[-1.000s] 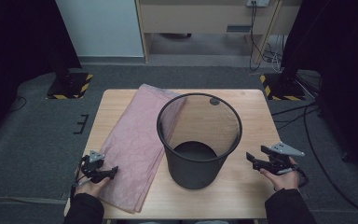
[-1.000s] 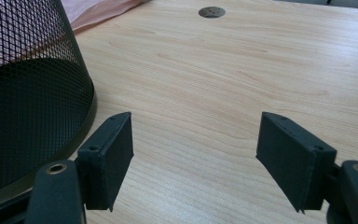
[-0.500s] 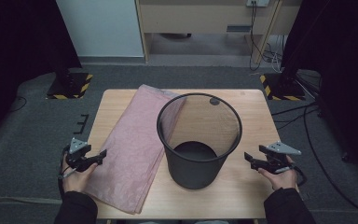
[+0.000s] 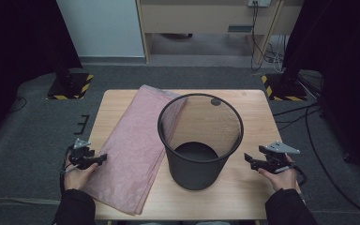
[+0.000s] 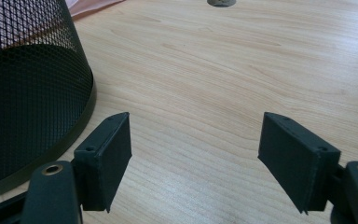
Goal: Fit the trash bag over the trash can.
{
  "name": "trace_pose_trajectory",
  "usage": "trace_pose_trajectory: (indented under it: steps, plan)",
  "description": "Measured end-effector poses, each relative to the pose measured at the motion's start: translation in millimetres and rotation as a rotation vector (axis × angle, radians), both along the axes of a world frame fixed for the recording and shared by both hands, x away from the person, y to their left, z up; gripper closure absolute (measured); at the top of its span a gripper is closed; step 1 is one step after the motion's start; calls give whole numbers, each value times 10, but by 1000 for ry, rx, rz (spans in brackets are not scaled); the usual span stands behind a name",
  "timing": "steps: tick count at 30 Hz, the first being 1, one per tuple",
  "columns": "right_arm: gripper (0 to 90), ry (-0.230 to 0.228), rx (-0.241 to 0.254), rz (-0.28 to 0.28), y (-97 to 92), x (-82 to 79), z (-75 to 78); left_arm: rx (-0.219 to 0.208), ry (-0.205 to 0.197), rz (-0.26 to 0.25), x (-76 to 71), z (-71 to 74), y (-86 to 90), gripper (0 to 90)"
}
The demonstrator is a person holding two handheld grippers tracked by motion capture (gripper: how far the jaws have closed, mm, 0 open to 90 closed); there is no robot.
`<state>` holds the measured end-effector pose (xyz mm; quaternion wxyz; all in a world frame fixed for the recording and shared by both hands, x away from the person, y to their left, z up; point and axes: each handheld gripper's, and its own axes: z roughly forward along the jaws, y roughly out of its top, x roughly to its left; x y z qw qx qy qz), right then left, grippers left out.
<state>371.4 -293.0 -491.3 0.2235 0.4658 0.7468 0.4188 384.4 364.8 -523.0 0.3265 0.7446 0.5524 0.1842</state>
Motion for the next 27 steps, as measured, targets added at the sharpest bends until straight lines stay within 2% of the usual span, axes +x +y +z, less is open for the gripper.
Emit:
trace_pose_trajectory:
  steps: [2,3,4,6,9,11,13,15,16,18,19,20,23,27]
  plan:
    - [251,0,0,2,2,-1,2,3,-2,-8,-6,4,-2,433]
    - [251,1,1,2,5,-4,7,5,8,-13,-14,16,-13,433]
    - [251,-9,-10,1,-3,-6,12,16,9,-24,-25,22,-38,506]
    - [251,-3,-6,1,-4,-10,7,28,13,-38,-41,29,-67,571]
    - [253,0,-10,1,-2,-5,0,11,22,-40,-44,36,-90,721]
    - [253,-1,-15,1,-2,1,-2,-19,54,-38,-53,50,-104,815]
    - [253,2,-9,3,-1,-5,2,-34,43,-38,-69,83,-115,879]
    - [253,2,-7,2,-1,-7,4,-48,28,-36,-75,106,-110,894]
    - [253,-1,-11,4,-8,-4,3,-115,-30,-19,-103,198,-94,897]
    - [254,2,-8,3,-8,-3,2,-170,-82,-6,-135,279,-82,899]
    - [254,3,-14,5,-11,-1,-1,-170,-82,-6,-135,279,-82,899]
    - [254,2,-11,5,-10,0,-2,-231,-123,3,-170,355,-74,899]
    - [254,0,-16,7,-10,0,-1,-314,-187,17,-216,469,-77,899]
    - [254,2,-11,9,-7,-1,2,-383,-273,37,-260,632,-97,899]
